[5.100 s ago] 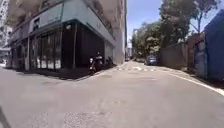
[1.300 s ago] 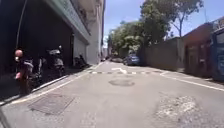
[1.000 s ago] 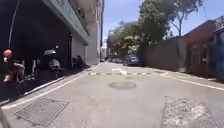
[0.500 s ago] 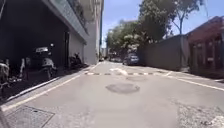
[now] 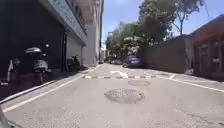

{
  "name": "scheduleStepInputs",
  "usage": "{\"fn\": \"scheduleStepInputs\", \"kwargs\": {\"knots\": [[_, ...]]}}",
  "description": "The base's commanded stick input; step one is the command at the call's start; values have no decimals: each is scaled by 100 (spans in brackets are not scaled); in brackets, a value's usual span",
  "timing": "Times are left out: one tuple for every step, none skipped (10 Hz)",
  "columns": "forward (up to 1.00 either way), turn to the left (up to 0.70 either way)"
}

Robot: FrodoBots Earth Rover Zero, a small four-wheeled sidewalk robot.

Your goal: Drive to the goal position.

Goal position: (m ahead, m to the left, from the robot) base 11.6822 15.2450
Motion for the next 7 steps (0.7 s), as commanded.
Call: {"fn": "scheduleStepInputs", "kwargs": {"knots": [[70, 14], [70, 14], [70, 8], [70, 0], [70, 0], [70, 0], [70, 0]]}}
